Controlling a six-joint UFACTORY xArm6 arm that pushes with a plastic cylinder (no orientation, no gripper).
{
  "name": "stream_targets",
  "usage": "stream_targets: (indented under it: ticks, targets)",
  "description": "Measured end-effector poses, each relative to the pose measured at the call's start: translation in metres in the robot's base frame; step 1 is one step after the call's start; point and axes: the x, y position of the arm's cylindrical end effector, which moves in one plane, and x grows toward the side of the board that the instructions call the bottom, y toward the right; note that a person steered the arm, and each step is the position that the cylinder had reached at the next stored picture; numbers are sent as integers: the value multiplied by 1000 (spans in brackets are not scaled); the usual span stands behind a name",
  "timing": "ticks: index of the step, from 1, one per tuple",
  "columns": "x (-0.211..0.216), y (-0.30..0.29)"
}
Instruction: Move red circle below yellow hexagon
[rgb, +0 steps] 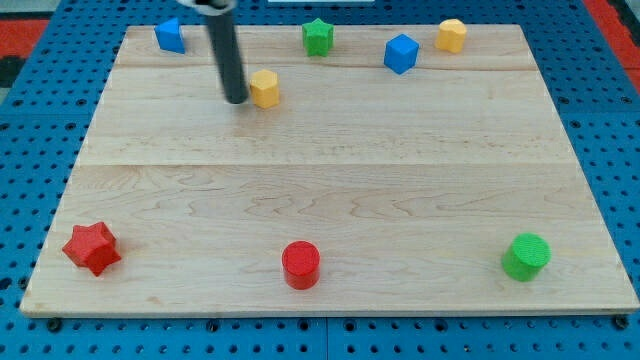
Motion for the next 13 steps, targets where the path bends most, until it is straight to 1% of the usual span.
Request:
stream_targets:
  ticks: [1,2,4,5,6,7,8,9,10,11,12,13]
  targets:
    - [-26,67]
    - [-39,67]
    - [-32,82]
    - [41,75]
    - [132,149]
    - [253,149]
    - [288,109]
    - [277,93]
    - [227,76]
    - [278,86]
    - [289,41]
    - [229,30]
